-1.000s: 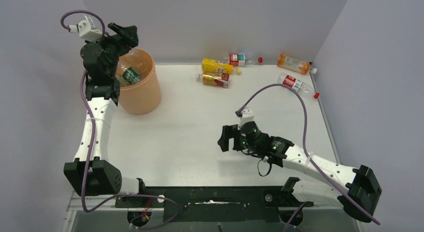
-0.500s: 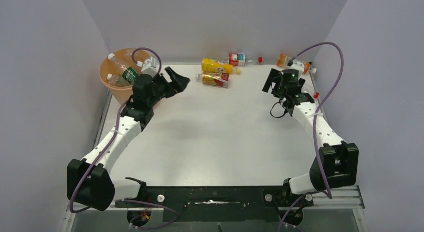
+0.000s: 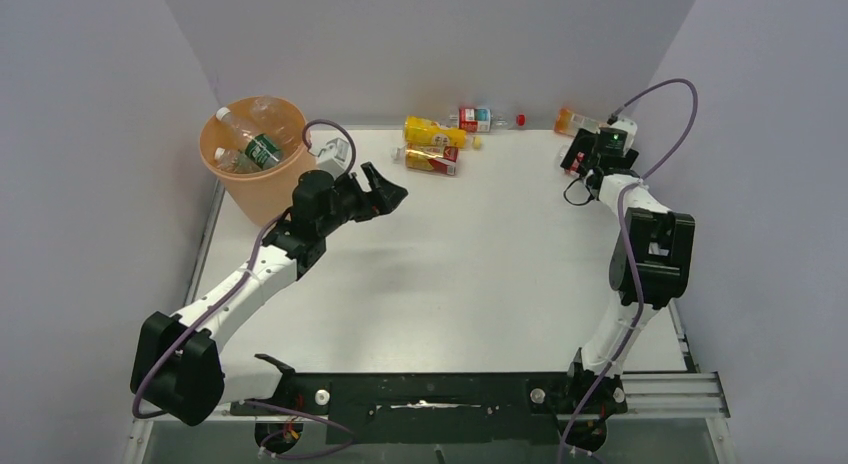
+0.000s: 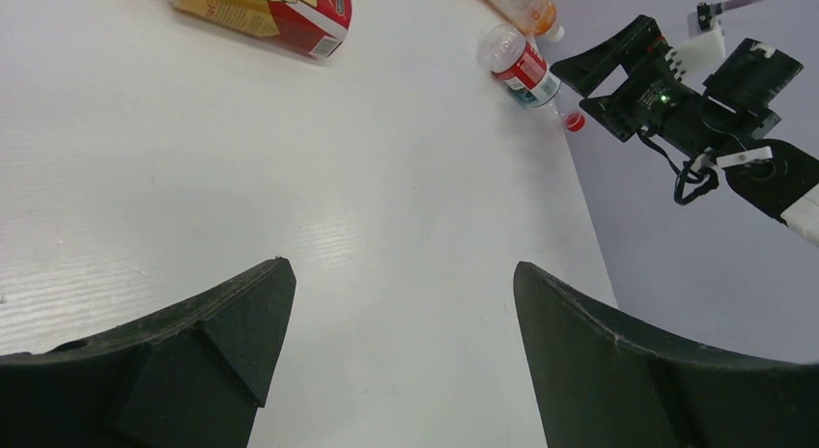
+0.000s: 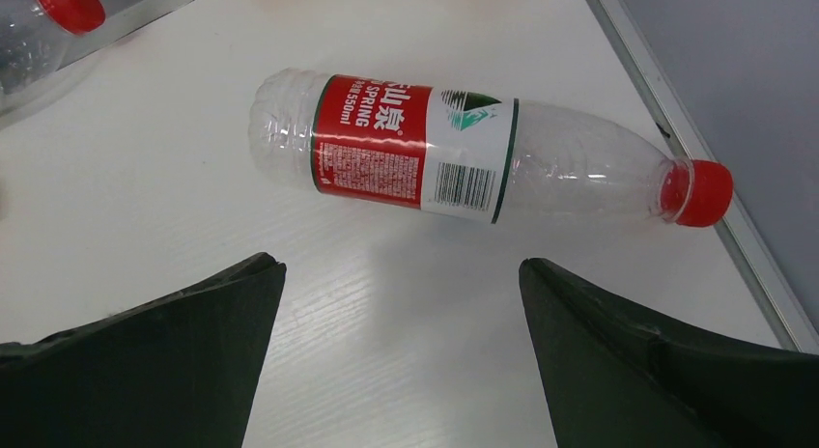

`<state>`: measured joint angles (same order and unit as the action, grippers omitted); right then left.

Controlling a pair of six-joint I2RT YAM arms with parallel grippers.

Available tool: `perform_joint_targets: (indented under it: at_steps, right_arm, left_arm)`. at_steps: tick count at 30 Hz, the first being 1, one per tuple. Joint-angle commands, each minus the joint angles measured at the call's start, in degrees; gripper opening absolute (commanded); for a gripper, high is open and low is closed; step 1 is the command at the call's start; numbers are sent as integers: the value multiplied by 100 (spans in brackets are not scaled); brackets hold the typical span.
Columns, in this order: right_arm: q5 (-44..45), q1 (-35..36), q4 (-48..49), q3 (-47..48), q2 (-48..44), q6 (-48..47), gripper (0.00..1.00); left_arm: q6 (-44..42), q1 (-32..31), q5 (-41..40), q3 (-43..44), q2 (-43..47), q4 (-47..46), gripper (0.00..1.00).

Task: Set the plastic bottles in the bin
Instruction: Pick up the plastic bottle at the center of the board.

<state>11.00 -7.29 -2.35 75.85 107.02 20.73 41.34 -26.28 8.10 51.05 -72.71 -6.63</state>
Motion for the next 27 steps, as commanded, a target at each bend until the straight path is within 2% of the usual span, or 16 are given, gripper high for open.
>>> perform_joint_targets:
  at_steps: [1,4,8,17,27]
  right_arm:
    - [-315,-109,979,408,148,-440,98]
    - [-460,-228,1267,522,360,-482,98]
    - [-389,-282,811,1257,931,-521,98]
    - [-588,-389,124,2273,1829,-589,98]
    - [-1137,-444,105,1925,1719,-365,98]
  left_arm:
    - [-75,-52,284,-46,49,-504,84]
    - [-170,-61,352,45,-48,-425,85]
    - [-192,-96,354,64,-51,-393,85]
    - [-327,-134,416,99,1,-182,85]
    - [-267,-157,501,-147,160,-181,85]
